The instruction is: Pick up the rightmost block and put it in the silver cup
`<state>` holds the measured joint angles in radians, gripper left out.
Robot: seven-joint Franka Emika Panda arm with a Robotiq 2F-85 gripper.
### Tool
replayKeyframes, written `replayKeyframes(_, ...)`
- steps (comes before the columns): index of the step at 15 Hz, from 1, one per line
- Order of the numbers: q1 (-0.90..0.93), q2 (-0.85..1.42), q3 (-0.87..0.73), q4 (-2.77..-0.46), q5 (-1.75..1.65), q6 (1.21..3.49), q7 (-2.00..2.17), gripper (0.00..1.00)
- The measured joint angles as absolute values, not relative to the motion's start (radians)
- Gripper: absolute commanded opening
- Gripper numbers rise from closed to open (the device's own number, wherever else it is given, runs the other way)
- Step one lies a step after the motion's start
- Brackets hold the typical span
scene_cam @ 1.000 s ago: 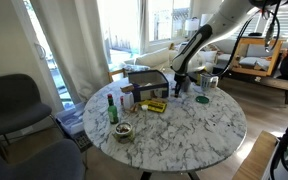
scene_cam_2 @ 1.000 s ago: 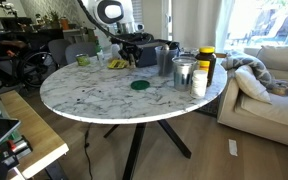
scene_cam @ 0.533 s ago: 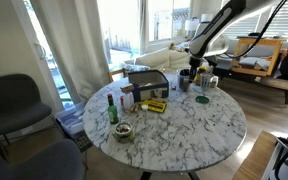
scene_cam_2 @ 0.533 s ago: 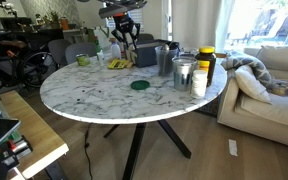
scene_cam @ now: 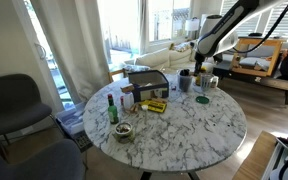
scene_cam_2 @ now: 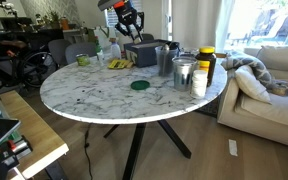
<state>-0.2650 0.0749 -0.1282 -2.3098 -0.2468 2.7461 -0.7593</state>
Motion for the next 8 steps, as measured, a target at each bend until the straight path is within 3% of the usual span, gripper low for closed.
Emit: replayKeyframes(8,-0.314,0.096,-0.323,-2.219,-0.378,2.996,-0.496,0.07)
